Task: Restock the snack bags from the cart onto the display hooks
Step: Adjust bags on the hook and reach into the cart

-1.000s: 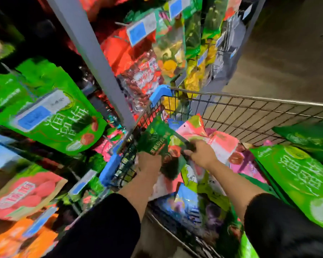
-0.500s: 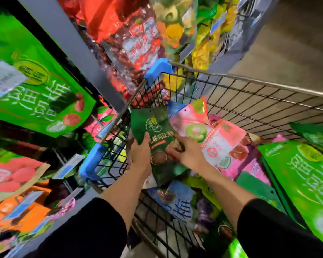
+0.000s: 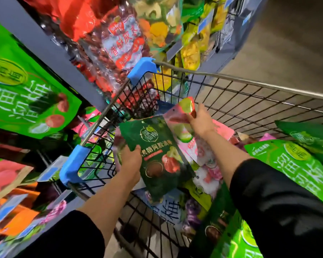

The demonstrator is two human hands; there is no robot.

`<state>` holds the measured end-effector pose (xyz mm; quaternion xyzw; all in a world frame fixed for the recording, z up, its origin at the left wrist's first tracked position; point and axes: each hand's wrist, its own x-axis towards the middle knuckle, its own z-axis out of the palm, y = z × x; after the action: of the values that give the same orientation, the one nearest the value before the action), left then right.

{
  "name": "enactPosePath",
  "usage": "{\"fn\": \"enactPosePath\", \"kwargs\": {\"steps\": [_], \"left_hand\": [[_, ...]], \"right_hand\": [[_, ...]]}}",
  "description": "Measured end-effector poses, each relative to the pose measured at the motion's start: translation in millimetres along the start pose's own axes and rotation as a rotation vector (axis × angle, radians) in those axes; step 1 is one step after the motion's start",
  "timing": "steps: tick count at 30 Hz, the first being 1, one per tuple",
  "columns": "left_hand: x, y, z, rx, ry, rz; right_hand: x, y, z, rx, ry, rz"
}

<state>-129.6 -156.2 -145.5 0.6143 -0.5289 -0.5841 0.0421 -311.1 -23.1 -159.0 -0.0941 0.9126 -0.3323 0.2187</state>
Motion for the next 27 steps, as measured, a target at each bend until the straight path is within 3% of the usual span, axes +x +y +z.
{"fn": "enactPosePath", "kwargs": {"steps": [3, 8, 10, 13, 19, 27], "left_hand": [[7.3, -0.3, -4.1, -0.058, 0.003, -0.035], [4.4, 0.8, -5.9, -0.084, 0.013, -0.026], [2.6, 2.4, -8.0, -0.082, 0.016, -0.014], [3.0, 1.5, -11.2, -0.035, 0.025, 0.007], [-46.1, 29.7, -8.0, -0.108, 0.001, 0.152], [-106.2, 67.1, -47.4, -0.165, -0.024, 0.457]], "right_hand": [[13.1, -2.0, 9.2, -0.086, 0.005, 0.046], [-1.6, -9.2, 25.8, -0.024, 0.183, 0.111], [1.6, -7.7, 23.4, -0.123, 0.122, 0.114], [3.0, -9.3, 6.3, -0.275, -0.074, 0.027], [-22.5, -11.8, -28.4, -0.122, -0.025, -0.256], [-101.6, -61.9, -99.3, 0.249, 0.444, -0.311]]}}
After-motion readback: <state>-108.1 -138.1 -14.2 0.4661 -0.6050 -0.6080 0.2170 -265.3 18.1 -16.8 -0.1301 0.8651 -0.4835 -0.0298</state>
